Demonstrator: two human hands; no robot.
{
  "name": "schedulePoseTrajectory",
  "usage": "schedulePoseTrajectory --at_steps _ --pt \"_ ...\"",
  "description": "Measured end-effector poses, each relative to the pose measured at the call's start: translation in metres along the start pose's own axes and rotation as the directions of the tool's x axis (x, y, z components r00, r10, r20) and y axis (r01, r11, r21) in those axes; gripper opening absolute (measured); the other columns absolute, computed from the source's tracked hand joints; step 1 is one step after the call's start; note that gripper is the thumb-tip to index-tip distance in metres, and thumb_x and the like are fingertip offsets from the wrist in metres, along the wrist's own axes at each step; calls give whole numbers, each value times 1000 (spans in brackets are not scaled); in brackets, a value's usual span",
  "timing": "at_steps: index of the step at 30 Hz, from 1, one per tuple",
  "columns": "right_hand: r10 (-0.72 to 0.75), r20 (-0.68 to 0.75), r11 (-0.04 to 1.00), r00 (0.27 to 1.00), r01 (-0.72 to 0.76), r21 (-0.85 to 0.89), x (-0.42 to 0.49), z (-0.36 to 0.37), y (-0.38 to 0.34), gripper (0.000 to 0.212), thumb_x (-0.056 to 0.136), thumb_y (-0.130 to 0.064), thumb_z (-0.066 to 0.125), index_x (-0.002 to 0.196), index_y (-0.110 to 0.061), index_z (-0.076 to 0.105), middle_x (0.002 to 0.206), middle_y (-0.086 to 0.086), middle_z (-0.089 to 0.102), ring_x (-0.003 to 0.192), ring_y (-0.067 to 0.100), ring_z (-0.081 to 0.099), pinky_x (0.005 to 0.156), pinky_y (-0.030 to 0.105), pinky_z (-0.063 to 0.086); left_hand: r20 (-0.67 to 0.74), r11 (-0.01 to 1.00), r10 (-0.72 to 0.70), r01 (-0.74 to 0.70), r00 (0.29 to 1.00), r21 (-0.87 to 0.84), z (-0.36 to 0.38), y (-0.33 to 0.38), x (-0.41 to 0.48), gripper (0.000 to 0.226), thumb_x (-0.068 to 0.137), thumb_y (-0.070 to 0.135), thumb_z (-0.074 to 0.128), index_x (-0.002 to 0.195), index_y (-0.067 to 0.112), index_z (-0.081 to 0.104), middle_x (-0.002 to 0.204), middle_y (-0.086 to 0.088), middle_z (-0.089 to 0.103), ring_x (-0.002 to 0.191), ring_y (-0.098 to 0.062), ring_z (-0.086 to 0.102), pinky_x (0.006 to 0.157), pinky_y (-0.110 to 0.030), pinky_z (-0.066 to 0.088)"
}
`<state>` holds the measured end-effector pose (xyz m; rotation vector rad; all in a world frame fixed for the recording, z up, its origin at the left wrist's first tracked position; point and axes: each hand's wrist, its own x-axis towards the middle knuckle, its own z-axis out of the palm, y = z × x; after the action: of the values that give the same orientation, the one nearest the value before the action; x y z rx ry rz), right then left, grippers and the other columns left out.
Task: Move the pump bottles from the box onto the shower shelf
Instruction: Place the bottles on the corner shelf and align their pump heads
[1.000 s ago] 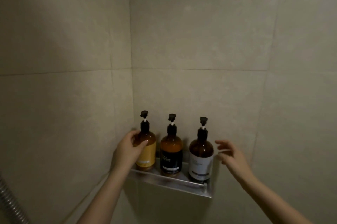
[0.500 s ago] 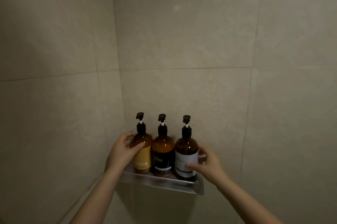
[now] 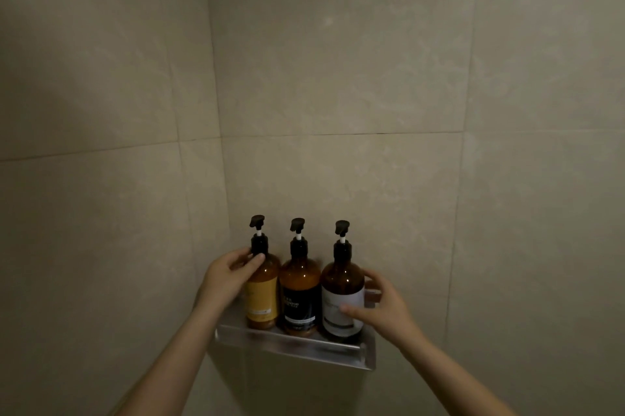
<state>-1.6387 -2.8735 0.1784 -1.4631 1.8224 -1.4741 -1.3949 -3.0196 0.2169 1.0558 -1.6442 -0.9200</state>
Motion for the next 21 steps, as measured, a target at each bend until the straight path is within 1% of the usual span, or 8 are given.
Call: schedulePoseTrajectory --at_steps 2,6,7,9,12,14,17,21 --pt "-18 8 1000 1000 18 5 4 -1 -3 76 64 -32 84 130 -27 45 115 -10 52 100 7 55 76 18 49 19 1000 -9 9 1000 18 3 0 0 59 75 24 74 128 9 52 130 -11 56 116 -23 54 89 -31 44" --pt "-27 76 1000 997 26 15 9 -7 -4 67 66 -28 83 124 -28 50 109 -13 55 94 5 58 70 15 50 40 1000 -29 30 999 -5 -2 0 1 62 73 16 75 129 7 51 133 -13 54 121 -27 51 98 -38 44" --pt "-32 89 999 996 30 20 9 -9 -4 65 67 -27 83 122 -30 50 106 -15 55 93 4 58 70 16 50 54 1000 -27 28 998 -1 -4 0 2 61 73 15 75 129 7 51 132 -14 55 120 -27 52 99 -39 44" --pt "-43 108 999 993 40 27 10 -12 -3 61 68 -25 82 118 -35 50 104 -18 55 93 3 58 71 16 51 69 1000 -16 16 998 13 -5 3 2 59 73 13 75 128 5 52 130 -14 57 113 -22 54 94 -34 45" --pt "-69 139 997 988 65 36 11 -15 -4 59 69 -22 81 120 -32 52 103 -19 56 94 0 57 69 13 51 68 1000 -7 7 998 -4 -5 6 0 55 74 6 73 126 2 53 126 -15 59 102 -15 53 85 -27 43" --pt "-84 166 996 983 76 55 12 -17 -4 56 70 -20 80 116 -36 53 103 -20 57 93 -2 58 66 8 50 79 1000 -12 14 997 -25 -5 6 0 54 75 6 72 126 3 53 126 -14 59 107 -18 55 85 -27 43" --pt "-108 197 994 974 101 47 13 -21 -5 56 73 -20 79 108 -51 48 108 -22 56 101 -1 56 71 9 50 80 999 -32 34 996 -21 -5 3 -1 55 76 10 71 128 7 52 129 -11 57 114 -22 53 88 -29 43" --pt "-141 215 990 966 139 22 13 -22 -7 56 74 -22 77 107 -55 47 109 -24 57 102 -5 56 74 8 49 89 1000 -28 29 996 -10 -4 1 0 53 78 12 69 129 9 52 131 -11 56 117 -23 52 92 -32 43"
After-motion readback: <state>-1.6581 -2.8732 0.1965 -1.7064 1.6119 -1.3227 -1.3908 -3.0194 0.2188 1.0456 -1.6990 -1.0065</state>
